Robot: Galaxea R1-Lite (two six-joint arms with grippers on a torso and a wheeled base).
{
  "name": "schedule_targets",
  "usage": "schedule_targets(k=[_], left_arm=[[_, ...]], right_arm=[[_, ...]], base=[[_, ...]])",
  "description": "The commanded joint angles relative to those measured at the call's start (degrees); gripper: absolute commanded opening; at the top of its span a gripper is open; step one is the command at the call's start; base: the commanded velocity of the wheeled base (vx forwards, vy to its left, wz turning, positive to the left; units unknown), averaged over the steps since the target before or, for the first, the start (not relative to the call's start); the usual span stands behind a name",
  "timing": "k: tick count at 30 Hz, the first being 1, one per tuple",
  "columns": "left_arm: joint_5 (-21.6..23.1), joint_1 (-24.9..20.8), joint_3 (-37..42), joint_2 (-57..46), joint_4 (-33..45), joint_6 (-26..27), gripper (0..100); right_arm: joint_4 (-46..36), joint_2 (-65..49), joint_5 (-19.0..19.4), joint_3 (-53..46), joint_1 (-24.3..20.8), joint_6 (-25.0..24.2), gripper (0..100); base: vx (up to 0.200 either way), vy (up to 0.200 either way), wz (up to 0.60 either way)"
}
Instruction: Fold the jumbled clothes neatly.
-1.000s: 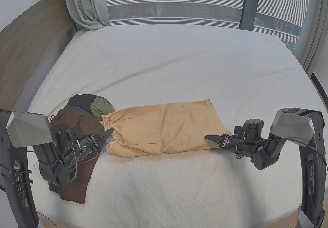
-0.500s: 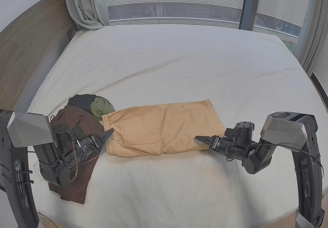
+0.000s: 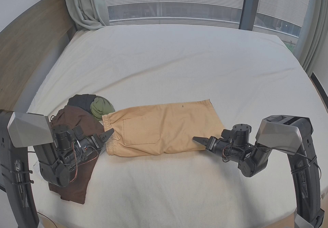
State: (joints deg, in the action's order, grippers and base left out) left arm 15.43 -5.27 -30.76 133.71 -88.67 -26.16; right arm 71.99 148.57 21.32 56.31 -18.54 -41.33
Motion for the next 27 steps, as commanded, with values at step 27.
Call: schedule_targets(k=[27], left_arm=[[1.35,-0.18,0.52,-0.29,-0.01,-0.56,100]], right_arm=[[-1.94,-11.72,-0.14,-17.72,1.05,8.72,0]], base=[[0.000,0.000,0.00]])
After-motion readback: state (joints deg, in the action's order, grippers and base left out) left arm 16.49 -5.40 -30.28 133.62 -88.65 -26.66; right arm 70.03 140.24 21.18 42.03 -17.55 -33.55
